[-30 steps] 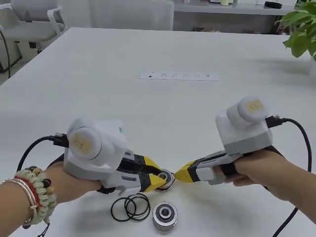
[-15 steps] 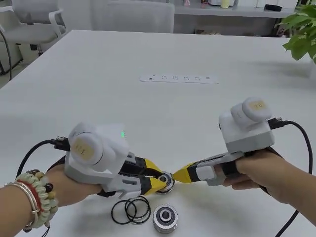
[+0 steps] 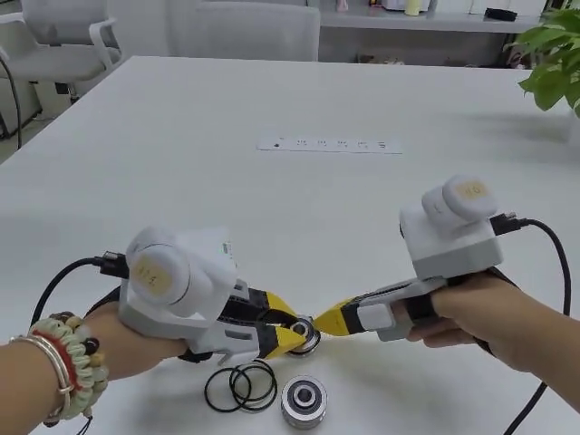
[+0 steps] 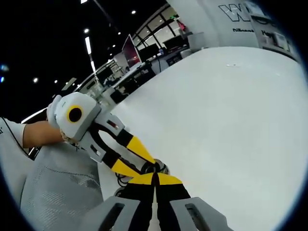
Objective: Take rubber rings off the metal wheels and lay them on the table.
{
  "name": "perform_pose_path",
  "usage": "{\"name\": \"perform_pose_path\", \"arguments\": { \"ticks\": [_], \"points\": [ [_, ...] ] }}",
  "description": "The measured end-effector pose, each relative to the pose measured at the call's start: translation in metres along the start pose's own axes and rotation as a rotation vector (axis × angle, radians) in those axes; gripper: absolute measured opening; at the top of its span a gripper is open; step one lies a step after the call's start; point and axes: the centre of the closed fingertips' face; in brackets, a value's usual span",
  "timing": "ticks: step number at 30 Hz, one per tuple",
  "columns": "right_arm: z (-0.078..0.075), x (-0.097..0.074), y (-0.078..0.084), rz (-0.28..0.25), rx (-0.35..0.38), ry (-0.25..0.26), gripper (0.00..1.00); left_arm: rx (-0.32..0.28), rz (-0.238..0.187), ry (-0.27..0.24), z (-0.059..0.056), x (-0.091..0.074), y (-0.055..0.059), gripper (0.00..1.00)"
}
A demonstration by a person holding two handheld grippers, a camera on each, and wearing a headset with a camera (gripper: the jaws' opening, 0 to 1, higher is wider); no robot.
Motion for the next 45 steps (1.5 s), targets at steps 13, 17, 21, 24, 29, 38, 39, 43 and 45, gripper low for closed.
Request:
{"name": "perform_pose_path", "arguments": {
  "ticks": [13,17,21,24,29,38,39,43,45],
  "points": [
    [-0.002,0.001,-0.001,0.005,-0.009,-0.001,0.0,-0.01,-0.006,-0.003,0.0,0.001,0.0,0.07],
    [-0.003,0.001,-0.001,0.009,-0.014,0.001,0.0,-0.011,-0.013,-0.004,0.0,0.001,-0.001,0.07],
    [-0.003,0.001,-0.002,0.005,-0.012,-0.002,0.0,-0.014,-0.016,-0.004,0.0,0.001,-0.001,0.07],
    [-0.003,0.001,-0.002,0.003,-0.013,-0.005,0.0,-0.012,-0.017,-0.004,0.001,0.001,-0.001,0.07],
    [0.0,0.002,-0.004,0.004,-0.024,-0.015,0.0,-0.018,-0.019,-0.003,0.001,0.001,-0.001,0.07],
    [0.007,0.001,-0.015,-0.045,-0.024,-0.036,0.0,-0.03,-0.02,-0.008,0.001,0.001,-0.001,0.07],
    [0.006,0.001,-0.014,-0.041,-0.025,-0.029,0.0,-0.032,-0.02,-0.009,0.001,0.002,-0.001,0.07],
    [0.003,0.0,-0.011,-0.025,-0.031,-0.009,0.0,-0.104,-0.004,-0.017,0.001,0.002,0.0,0.07],
    [0.003,0.0,-0.01,-0.023,-0.036,-0.006,0.0,-0.103,-0.002,-0.016,0.002,0.003,0.0,0.07]
  ]
}}
Point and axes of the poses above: the centre of the closed fingertips' face, and the gripper's own axes: x roughly forward along the fingers, z roughly to its left, y roughly out of its underside, and after that the axes turned 8 degrees about -y, right-handed
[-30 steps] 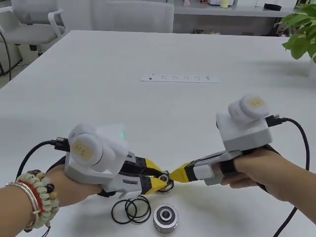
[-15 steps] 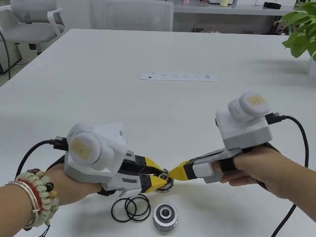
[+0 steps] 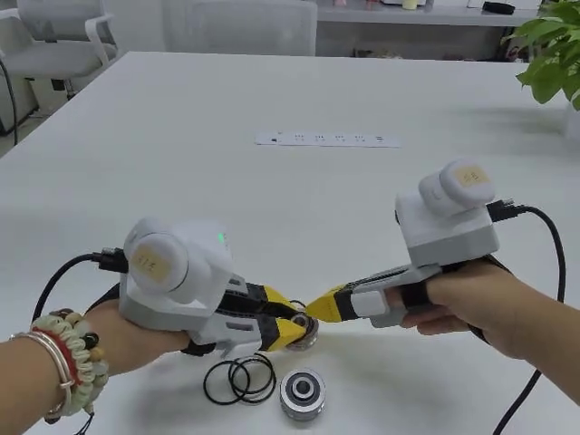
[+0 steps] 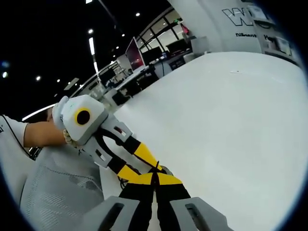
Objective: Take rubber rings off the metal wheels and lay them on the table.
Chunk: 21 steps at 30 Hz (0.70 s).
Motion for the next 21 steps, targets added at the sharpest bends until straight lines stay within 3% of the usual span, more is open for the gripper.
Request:
{"name": "perform_pose_path", "arguments": {
  "ticks": [5,8,13,15,21],
  "points": [
    [-0.002,0.001,0.0,-0.001,-0.001,0.005,0.0,0.012,0.031,0.015,-0.001,-0.002,-0.001,0.08],
    [-0.002,0.001,-0.001,-0.005,-0.001,0.007,0.0,0.004,-0.008,0.037,-0.001,-0.008,-0.01,0.09],
    [-0.001,0.0,-0.005,-0.022,0.004,0.006,0.0,0.018,-0.024,0.06,-0.001,-0.016,-0.018,0.14],
    [0.0,0.0,-0.006,-0.027,0.007,0.001,0.0,-0.015,-0.025,0.074,-0.004,-0.018,-0.021,0.17],
    [0.003,0.001,-0.007,-0.025,0.005,-0.006,0.0,0.027,-0.037,0.094,-0.01,-0.027,-0.033,0.23]
  ]
}}
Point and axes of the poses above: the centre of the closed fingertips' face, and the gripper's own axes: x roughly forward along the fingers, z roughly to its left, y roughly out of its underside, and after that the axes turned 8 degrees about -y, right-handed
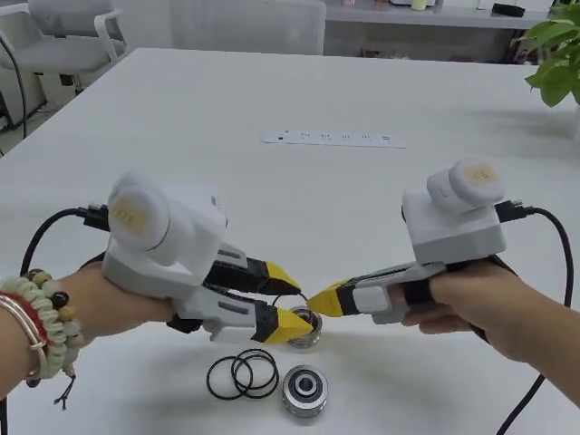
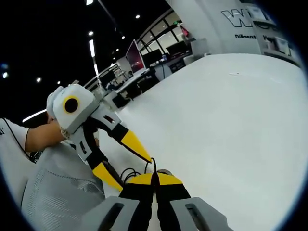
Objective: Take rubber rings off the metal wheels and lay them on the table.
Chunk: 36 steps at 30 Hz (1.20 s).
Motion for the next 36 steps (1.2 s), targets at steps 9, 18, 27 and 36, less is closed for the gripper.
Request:
{"name": "perform_pose_path", "arguments": {
  "ticks": [9,18,27,36],
  "points": [
    [0.01,0.006,0.001,0.017,-0.002,-0.036,0.0,0.017,0.001,0.035,-0.012,-0.021,-0.011,0.39],
    [0.025,0.014,0.009,0.062,-0.013,-0.088,0.0,0.017,0.032,0.024,-0.021,-0.053,-0.001,0.54],
    [0.03,0.023,0.022,0.118,-0.013,-0.112,0.0,-0.031,0.083,-0.056,-0.016,-0.089,0.035,0.63],
    [0.03,0.028,0.028,0.146,-0.014,-0.114,0.0,-0.144,0.068,-0.135,-0.02,-0.108,0.057,0.68]
  ]
}}
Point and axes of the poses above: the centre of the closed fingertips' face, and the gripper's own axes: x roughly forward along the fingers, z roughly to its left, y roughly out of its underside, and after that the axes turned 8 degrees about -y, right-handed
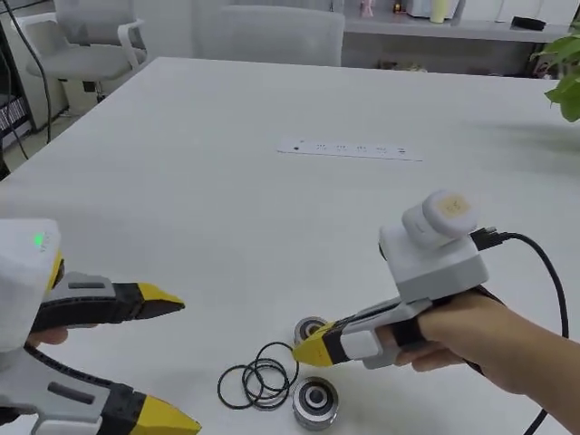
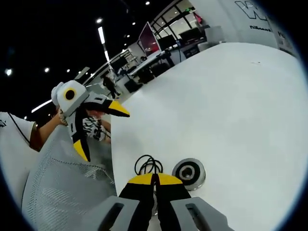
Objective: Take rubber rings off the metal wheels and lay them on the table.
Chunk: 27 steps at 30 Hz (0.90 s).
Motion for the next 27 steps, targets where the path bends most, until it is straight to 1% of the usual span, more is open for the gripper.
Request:
{"name": "perform_pose_path", "arguments": {
  "ticks": [1,4,8,11,16,18,21,27],
  "points": [
    [0.0,0.001,0.001,0.006,-0.002,0.001,0.0,-0.021,0.001,-0.008,0.0,0.0,0.003,0.68],
    [-0.002,0.002,0.002,0.013,-0.008,0.01,0.0,-0.059,-0.011,-0.024,-0.001,-0.001,0.008,0.68],
    [-0.004,0.003,0.004,0.017,-0.011,0.019,0.0,-0.086,-0.022,-0.038,-0.002,-0.003,0.01,0.68],
    [-0.006,0.003,0.003,0.015,-0.018,0.03,0.0,-0.111,-0.034,-0.06,0.001,-0.005,0.011,0.68],
    [-0.008,0.003,0.003,0.012,-0.028,0.04,0.0,-0.145,-0.056,-0.078,0.004,-0.008,0.011,0.67],
    [-0.01,0.003,0.004,0.018,-0.036,0.05,0.0,-0.153,-0.054,-0.076,0.003,-0.009,0.012,0.67],
    [-0.01,0.003,0.005,0.025,-0.047,0.055,0.0,-0.146,-0.047,-0.08,0.004,-0.009,0.013,0.67],
    [-0.01,0.002,0.003,0.018,-0.051,0.057,0.0,-0.159,-0.061,-0.077,0.004,-0.007,0.011,0.67]
  ]
}}
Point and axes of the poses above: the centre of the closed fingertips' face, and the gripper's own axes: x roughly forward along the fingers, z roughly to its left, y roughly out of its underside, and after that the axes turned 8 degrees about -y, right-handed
